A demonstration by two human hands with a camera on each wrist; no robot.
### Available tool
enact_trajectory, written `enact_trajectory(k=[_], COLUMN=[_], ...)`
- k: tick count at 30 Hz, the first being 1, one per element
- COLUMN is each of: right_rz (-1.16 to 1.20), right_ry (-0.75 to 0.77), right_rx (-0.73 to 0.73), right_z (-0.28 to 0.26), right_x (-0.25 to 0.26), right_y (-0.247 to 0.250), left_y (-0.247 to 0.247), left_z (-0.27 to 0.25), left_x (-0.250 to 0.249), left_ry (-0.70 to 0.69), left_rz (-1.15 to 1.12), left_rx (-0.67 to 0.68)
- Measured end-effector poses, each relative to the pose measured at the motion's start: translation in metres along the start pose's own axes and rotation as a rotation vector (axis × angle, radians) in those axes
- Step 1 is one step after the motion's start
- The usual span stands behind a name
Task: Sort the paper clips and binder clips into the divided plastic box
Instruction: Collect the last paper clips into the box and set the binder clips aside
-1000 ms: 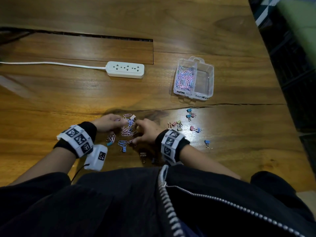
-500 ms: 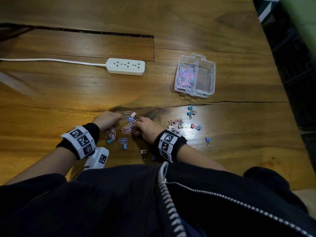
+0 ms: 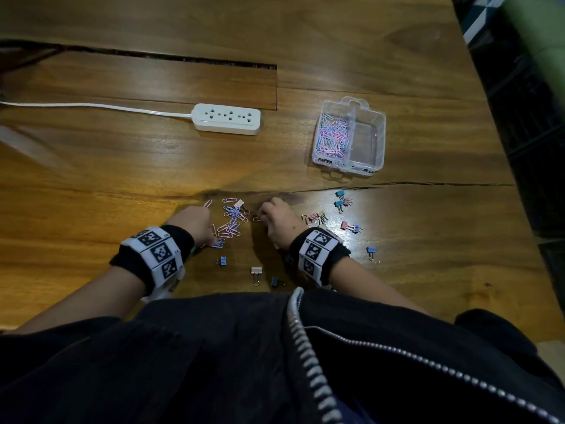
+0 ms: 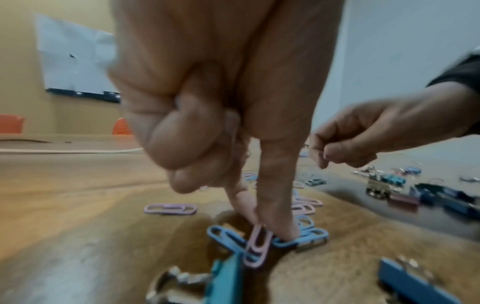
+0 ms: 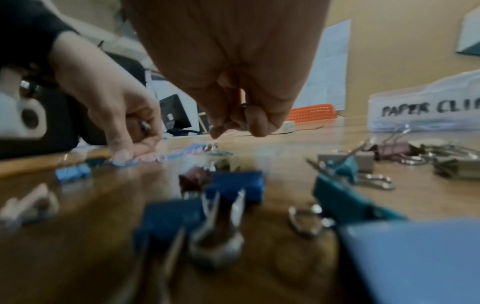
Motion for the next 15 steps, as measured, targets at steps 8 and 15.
enact_trajectory(k=[8, 15], right_rz=[1.086, 0.601], right_ry=[-0.285, -0.185], right_rx=[0.065, 0.029], right_z=[0.000, 0.012], right_x=[-0.009, 0.009], right_y=[0.003, -0.003], left_y=[0.006, -0.004], left_z=[0.007, 0.008], left_x=[-0.005, 0.002], left_ry=[-0.137, -0.030], left_rz=[-0.387, -1.545], left_rx=[0.025, 0.260])
Point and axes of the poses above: each hand's wrist, its own z-axis towards the middle knuckle, its own y-axis out of the back of the hand, x = y × z, the point moved 8 cm from there along z, towards the middle knuckle
